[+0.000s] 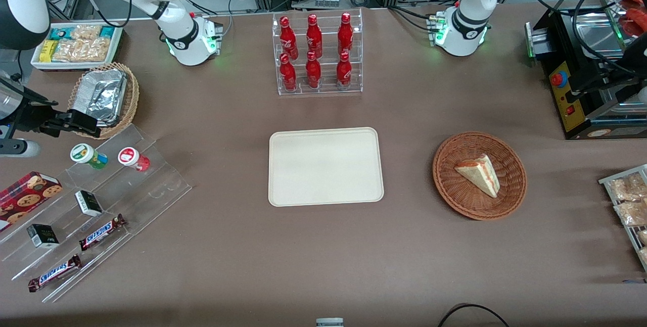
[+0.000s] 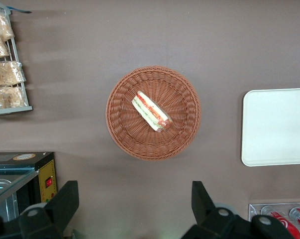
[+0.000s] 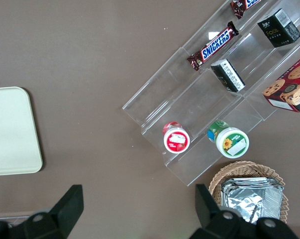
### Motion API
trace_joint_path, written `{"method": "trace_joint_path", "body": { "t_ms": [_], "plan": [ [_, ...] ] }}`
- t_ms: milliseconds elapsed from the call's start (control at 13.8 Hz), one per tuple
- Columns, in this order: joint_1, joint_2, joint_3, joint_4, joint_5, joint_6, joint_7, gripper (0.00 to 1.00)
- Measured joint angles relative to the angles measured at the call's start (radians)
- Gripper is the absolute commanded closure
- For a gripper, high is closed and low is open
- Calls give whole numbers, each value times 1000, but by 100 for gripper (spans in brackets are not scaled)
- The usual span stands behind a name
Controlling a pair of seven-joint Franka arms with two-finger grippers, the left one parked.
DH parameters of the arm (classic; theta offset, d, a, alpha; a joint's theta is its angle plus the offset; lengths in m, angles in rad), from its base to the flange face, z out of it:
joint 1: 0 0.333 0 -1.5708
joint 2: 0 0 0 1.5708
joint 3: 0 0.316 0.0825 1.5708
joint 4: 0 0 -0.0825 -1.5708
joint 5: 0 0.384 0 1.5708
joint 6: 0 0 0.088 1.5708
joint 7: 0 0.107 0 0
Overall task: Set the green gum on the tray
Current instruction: 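Lower the right gripper onto the green-lidded gum jar on the acrylic stand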
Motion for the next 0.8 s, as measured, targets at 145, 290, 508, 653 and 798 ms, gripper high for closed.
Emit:
{"method": "trace_joint_path", "body": {
  "t_ms": [145,290,508,653,798],
  "plan": [
    [0,0,1,0,0,0,0,0],
    [0,2,-1,-1,0,0,0,0],
    [-2,2,-47,-62,33,42,-88,0],
    [-8,-7,-106,-150,38,138,-252,0],
    [-14,-22,-165,-237,41,229,-455,0]
  ]
}}
